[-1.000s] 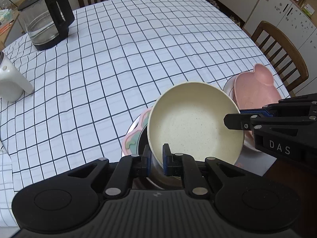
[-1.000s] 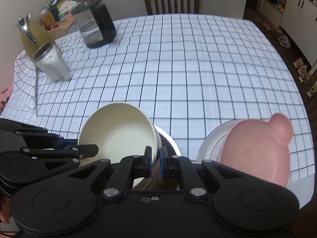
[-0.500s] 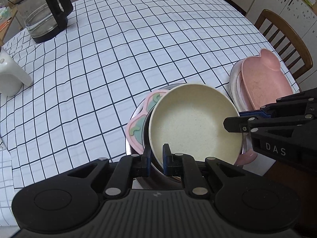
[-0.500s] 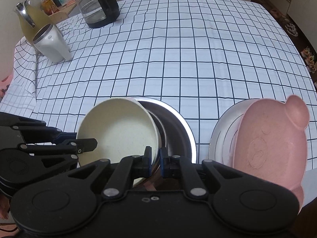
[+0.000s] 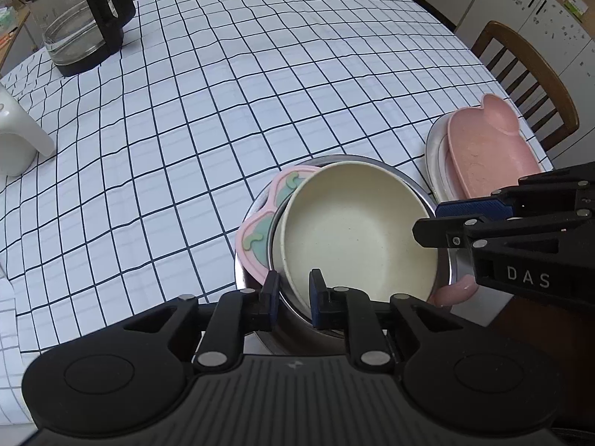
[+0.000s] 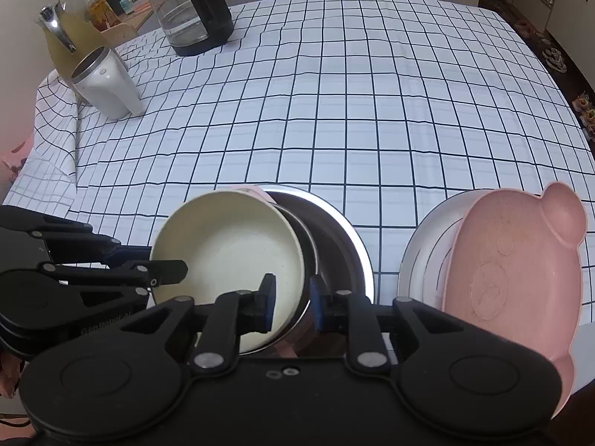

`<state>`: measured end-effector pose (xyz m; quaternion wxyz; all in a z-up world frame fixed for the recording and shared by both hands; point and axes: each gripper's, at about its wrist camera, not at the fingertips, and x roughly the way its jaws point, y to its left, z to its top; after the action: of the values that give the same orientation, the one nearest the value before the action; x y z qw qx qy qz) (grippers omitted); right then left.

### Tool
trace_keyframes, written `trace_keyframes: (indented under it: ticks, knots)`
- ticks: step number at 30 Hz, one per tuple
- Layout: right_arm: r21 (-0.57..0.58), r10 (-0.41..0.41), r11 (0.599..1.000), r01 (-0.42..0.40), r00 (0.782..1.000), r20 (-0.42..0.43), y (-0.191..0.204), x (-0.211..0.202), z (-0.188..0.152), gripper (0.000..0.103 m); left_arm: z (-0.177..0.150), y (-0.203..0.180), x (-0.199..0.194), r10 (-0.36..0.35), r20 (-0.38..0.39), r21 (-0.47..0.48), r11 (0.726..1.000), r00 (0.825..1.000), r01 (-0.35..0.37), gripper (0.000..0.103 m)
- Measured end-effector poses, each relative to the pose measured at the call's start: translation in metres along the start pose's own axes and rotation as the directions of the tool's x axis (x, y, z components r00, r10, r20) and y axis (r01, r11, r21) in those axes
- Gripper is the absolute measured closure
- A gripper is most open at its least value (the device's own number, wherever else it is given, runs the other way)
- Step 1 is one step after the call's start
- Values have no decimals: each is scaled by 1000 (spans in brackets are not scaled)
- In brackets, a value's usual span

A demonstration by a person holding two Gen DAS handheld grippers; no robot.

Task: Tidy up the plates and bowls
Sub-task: 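Lower the cream bowl into the pink pot and open both grippers, then close both grippers on the rim of the steel bowl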

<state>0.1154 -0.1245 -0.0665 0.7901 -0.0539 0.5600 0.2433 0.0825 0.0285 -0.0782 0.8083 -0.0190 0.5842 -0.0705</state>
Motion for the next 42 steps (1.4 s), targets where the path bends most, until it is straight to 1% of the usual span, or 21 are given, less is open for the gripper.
trace_keyframes:
  ticks: [3,5,10,14,15,17,18,19,20,21,22,23,26,30,32,33,34,35,36,39,42]
  knots:
    - [-3,5,1000,-5,1000,8,-1,-3,0,76,-2,0,-4,-16,9,9,1000,1000,16,87]
    - [-1,11,1000,-11,1000,17,-1,-7,-1,73,-3,0,-5,-24,2,12,1000,1000,24,83]
    - [-10,16,1000,-16,999,34,-1,-14,-1,68,-9,2,-11,-50,16,15,999,999,50,80]
    - [-20,18,1000,-17,998,55,0,-23,-2,60,-15,4,-19,-77,45,7,997,996,77,76]
    - [-21,17,1000,-15,998,61,0,-25,-2,58,-16,5,-22,-86,56,3,996,995,86,75]
    - [-19,15,1000,-14,997,74,1,-29,-3,51,-19,8,-28,-102,85,-6,995,991,103,72]
    - [-18,18,1000,-16,997,78,1,-31,-3,50,-20,9,-31,-104,102,-8,994,989,105,71]
    - [-20,19,1000,-18,996,82,1,-33,-4,49,-21,9,-34,-105,119,-7,994,987,106,64]
    - [-23,20,1000,-18,996,87,1,-35,-4,47,-23,10,-38,-104,141,-6,994,985,106,49]
    - [-26,20,1000,-17,995,94,2,-37,-5,45,-26,10,-42,-103,170,-8,994,980,106,42]
    - [-30,18,999,-15,995,102,2,-39,-6,41,-28,10,-47,-101,201,-9,994,974,105,34]
    - [-34,16,999,-12,994,112,2,-41,-7,38,-30,11,-51,-103,228,-8,994,968,107,33]
    - [-47,13,999,-6,991,130,3,-46,-8,35,-33,11,-59,-112,261,-16,993,959,120,33]
    - [-54,13,999,-5,988,153,0,-52,-10,28,-39,10,-66,-95,303,-17,994,948,105,32]
    - [-64,16,998,-5,986,165,-2,-55,-11,20,-43,10,-69,-79,318,-25,995,945,92,26]
    - [-71,14,998,-2,985,173,-3,-56,-11,17,-46,11,-69,-63,327,-36,996,943,79,26]
    - [-83,16,997,-1,983,185,-3,-58,-11,11,-48,12,-69,-50,331,-48,996,942,70,25]
    - [-97,18,995,1,981,195,-3,-59,-12,5,-50,13,-67,-43,328,-60,996,944,66,25]
    - [-108,15,994,7,978,207,-3,-60,-12,3,-52,15,-65,-38,320,-75,995,947,65,25]
    - [-136,-1,990,33,975,224,-6,-59,-11,2,-59,21,-56,-32,298,-125,990,954,72,25]
    - [-135,0,990,30,976,218,-16,-54,-7,2,-65,27,-47,-5,273,-183,981,962,57,25]
